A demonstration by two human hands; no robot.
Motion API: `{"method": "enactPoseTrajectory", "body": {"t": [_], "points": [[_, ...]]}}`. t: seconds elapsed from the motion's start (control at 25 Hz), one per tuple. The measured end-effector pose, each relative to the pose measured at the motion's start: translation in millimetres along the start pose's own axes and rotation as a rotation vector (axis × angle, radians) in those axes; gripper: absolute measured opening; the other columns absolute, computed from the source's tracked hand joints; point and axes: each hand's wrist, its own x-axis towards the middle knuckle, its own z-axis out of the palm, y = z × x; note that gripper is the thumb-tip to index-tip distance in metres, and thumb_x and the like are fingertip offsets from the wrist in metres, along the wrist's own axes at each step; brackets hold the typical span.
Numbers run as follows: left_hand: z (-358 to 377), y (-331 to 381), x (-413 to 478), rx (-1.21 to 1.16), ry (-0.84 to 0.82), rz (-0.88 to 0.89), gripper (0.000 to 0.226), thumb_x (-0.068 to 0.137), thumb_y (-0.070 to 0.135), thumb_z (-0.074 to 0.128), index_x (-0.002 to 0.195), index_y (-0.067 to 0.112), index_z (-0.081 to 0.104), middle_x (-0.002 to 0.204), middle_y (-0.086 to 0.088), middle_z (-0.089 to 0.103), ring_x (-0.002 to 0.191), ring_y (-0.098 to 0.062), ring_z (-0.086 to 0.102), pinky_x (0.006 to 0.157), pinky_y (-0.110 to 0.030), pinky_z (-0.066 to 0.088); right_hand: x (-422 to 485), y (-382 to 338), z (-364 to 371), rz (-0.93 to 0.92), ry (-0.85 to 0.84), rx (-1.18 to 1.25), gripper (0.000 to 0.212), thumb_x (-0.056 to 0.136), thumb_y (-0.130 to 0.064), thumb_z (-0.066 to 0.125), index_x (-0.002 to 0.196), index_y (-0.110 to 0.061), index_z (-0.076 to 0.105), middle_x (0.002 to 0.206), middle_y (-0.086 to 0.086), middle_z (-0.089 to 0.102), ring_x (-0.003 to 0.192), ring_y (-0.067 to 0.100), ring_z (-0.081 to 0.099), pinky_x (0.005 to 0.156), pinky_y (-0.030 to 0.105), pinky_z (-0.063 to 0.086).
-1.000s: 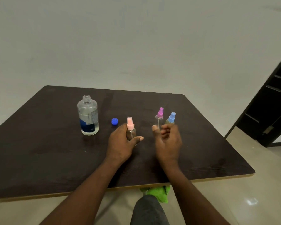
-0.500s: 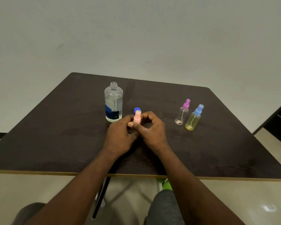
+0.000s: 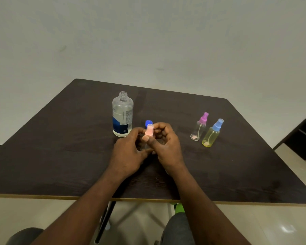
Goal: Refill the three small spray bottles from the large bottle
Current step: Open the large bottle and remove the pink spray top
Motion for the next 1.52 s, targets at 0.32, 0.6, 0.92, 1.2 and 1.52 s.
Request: {"method": "enactPoseTrajectory", "body": {"t": [0.32,0.6,0.92,1.2,1.52], "points": [[-1.2,4.2,-1.8,0.005,0.022,0.01,0.053,0.073,0.037,0.09,0.113,0.043,0.056,0.09,0.022,0.067,0.09,0.011,0.062,0.068,-0.01,0.05,-0.6,2.6,-1.9,-0.016,0.033,0.036,0.03,0.087,-0.038,0.078,0.111,-0.02,0.072,0.107,0.004,0.076,0.099,0.026,0.073,0.079,0.039,0.06],[-0.2,2.4,-0.4,0.045,0.0,0.002,0.045,0.077,0.03,0.088,0.111,0.039,0.059,0.087,0.019,0.067,0.088,0.009,0.062,0.066,-0.012,0.045,-0.1,2.5,-1.7,-0.059,0.025,-0.06,0.027,0.085,-0.039,0.08,0.104,-0.024,0.07,0.1,0.001,0.074,0.094,0.028,0.071,0.075,0.056,0.061],[-0.3,1.8,-0.7,0.065,0.002,-0.023,0.036,0.08,0.032,0.085,0.096,0.04,0.055,0.081,0.015,0.067,0.081,0.006,0.064,0.062,-0.02,0.052,-0.1,1.1,1.9,-0.036,0.049,-0.053,0.03,0.076,-0.039,0.089,0.094,-0.034,0.065,0.092,-0.002,0.073,0.085,0.019,0.07,0.075,0.049,0.061],[-0.3,2.7,-0.8,0.071,0.002,-0.014,0.038,0.079,0.03,0.087,0.094,0.04,0.054,0.082,0.015,0.067,0.082,0.006,0.064,0.062,-0.018,0.048,-0.7,0.3,0.4,-0.046,0.048,-0.023,0.04,0.075,-0.038,0.089,0.107,-0.026,0.067,0.102,-0.004,0.074,0.089,0.013,0.07,0.076,0.045,0.061],[-0.2,3.7,-0.9,0.077,-0.001,-0.026,0.039,0.077,0.035,0.088,0.096,0.038,0.054,0.087,0.015,0.067,0.08,0.004,0.064,0.068,-0.019,0.052,-0.6,5.2,-2.2,-0.037,0.024,-0.037,0.034,0.088,-0.032,0.078,0.119,-0.019,0.072,0.107,0.0,0.076,0.099,0.022,0.073,0.078,0.049,0.06]]}}
